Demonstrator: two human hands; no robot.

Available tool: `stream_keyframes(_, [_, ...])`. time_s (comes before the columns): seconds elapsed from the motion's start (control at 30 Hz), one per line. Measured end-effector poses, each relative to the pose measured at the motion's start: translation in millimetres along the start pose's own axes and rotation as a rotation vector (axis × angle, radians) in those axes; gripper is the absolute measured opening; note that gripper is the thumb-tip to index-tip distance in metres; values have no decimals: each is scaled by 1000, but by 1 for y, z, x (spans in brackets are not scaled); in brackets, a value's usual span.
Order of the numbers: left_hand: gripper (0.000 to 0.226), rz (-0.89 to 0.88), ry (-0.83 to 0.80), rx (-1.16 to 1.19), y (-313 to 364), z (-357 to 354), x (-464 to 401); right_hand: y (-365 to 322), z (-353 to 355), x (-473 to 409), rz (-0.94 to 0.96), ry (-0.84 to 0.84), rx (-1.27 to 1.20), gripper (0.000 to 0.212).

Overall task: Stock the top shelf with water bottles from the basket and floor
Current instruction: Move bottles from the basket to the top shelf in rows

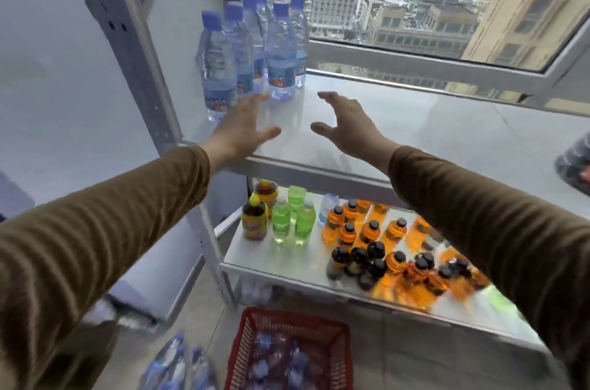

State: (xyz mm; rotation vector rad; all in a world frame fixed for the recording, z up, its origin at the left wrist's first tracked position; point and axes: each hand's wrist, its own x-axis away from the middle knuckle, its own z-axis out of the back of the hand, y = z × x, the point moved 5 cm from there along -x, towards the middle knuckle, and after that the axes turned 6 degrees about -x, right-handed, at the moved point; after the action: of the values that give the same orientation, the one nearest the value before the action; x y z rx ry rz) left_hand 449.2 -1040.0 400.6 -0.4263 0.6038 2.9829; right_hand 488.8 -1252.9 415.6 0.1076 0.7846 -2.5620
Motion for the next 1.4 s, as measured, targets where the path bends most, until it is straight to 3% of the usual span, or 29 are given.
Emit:
stream_keyframes(0.17, [71,-126,-18,-80,1,12,45,-25,-10,58,47,-1,119,70])
stream_keyframes(0.47, [66,-193,12,-129,-9,8,131,-36,-41,134,162,98,201,68])
stream_keyframes(0.83, [71,-279,-120,-103,-89,-55,224,-47,-161,218,75,84,283,59])
stream_keyframes(1.1, [70,-308,-382,-50,-167,-179,295,5,-324,285,-281,-94,139,61])
stream_keyframes(1.4, [72,-251,-711,-67,-209,-384,366,135,-490,346,-571,-300,7,61])
